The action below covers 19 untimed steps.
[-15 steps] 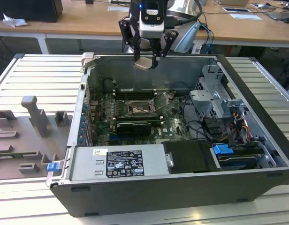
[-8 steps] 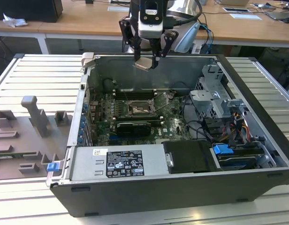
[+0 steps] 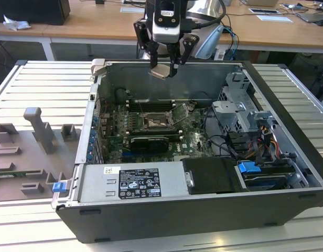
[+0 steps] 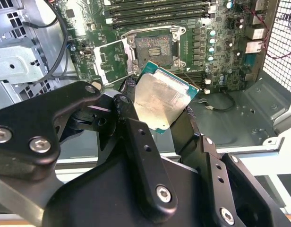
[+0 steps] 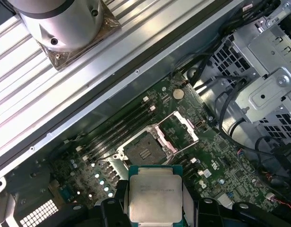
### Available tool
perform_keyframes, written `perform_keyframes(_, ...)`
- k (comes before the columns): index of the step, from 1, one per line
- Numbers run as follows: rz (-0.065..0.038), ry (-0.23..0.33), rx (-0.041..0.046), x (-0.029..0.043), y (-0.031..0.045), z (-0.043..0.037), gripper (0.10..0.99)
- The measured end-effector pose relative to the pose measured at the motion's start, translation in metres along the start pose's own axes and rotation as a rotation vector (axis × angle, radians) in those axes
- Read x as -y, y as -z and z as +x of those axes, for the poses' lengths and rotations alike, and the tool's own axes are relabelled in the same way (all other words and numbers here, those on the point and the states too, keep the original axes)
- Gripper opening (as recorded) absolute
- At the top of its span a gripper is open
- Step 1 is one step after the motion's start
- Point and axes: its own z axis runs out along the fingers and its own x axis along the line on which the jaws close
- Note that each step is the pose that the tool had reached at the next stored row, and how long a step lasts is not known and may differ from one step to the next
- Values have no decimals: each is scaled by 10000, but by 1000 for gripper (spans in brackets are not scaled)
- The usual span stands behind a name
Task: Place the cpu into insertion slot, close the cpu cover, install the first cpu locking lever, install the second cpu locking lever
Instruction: 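Place the cpu into insertion slot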
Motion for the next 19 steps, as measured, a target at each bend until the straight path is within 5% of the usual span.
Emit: perform_keyframes(19, -12, -619, 55, 0, -4, 0, 541)
